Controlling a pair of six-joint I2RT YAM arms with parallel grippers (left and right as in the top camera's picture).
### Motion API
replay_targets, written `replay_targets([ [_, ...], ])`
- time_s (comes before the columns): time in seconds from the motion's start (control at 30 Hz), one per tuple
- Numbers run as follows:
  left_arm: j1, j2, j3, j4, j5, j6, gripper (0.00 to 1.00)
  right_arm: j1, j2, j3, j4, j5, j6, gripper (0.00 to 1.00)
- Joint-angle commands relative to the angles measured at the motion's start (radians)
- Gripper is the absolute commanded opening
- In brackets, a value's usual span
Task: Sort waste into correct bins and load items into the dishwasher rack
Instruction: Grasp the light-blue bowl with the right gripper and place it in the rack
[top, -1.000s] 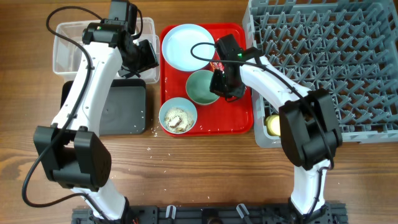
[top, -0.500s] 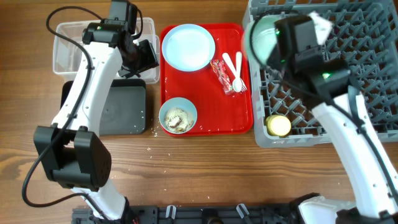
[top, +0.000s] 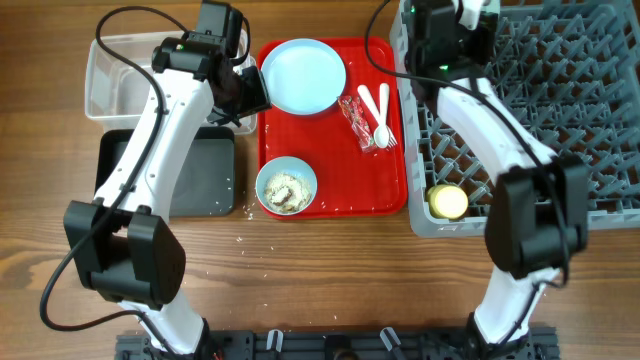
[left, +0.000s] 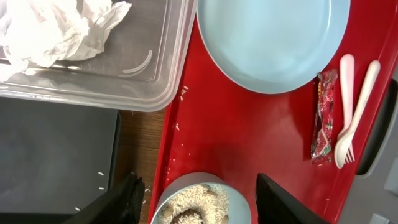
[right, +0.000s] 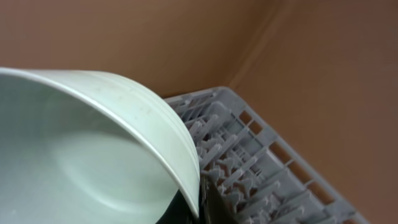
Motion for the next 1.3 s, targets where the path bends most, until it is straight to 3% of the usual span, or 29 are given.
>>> replay_targets([
  [0.0, -0.005, -0.003, 0.01, 0.0, -0.01, -0.016, 0.59, 0.004, 0.077, 0.008, 0.088, 0.068, -0.213, 0.04],
  [0.4, -0.004, -0.003, 0.01, 0.001, -0.01, -0.016, 0.59, 0.029, 0.137, 0.008, 0.1, -0.051, -0.209, 0.04],
  [0.53, -0.004, -0.003, 0.01, 0.001, -0.01, -0.016, 0.6, 0.06, 0.137, 0.008, 0.074, -0.049, -0.213, 0.24],
  [0.67, -0.004, -0.003, 0.01, 0.002, -0.01, -0.016, 0.6, 0.095, 0.137, 0.008, 0.036, -0.047, -0.213, 0.38],
  [0.7, -0.004, -0.003, 0.01, 0.002, -0.01, -0.016, 0.6, 0.114, 0.137, 0.008, 0.025, -0.037, -0.213, 0.46],
  [0.9, -0.004, -0.003, 0.01, 0.002, -0.01, -0.016, 0.6, 0.161, 0.126, 0.008, 0.016, -0.018, -0.213, 0.57],
  [0.97, -0.004, -0.003, 0.01, 0.002, -0.01, -0.016, 0.6, 0.175, 0.111, 0.008, 0.014, -0.015, -0.212, 0.7],
  [1.03, -0.004, -0.003, 0.01, 0.002, -0.01, -0.016, 0.6, 0.186, 0.085, 0.008, 0.016, -0.022, -0.206, 0.76],
  [1.1, -0.004, -0.003, 0.01, 0.002, -0.01, -0.016, 0.6, 0.19, 0.057, 0.008, 0.014, -0.023, -0.154, 0.95],
  [1.13, -0.004, -0.003, 0.01, 0.001, -0.01, -0.016, 0.6, 0.19, 0.036, 0.008, 0.014, -0.023, -0.128, 1.0],
  [1.27, -0.012, -0.003, 0.01, 0.001, -0.004, 0.016, 0.59, 0.181, -0.086, 0.008, -0.051, -0.083, 0.001, 1.0],
])
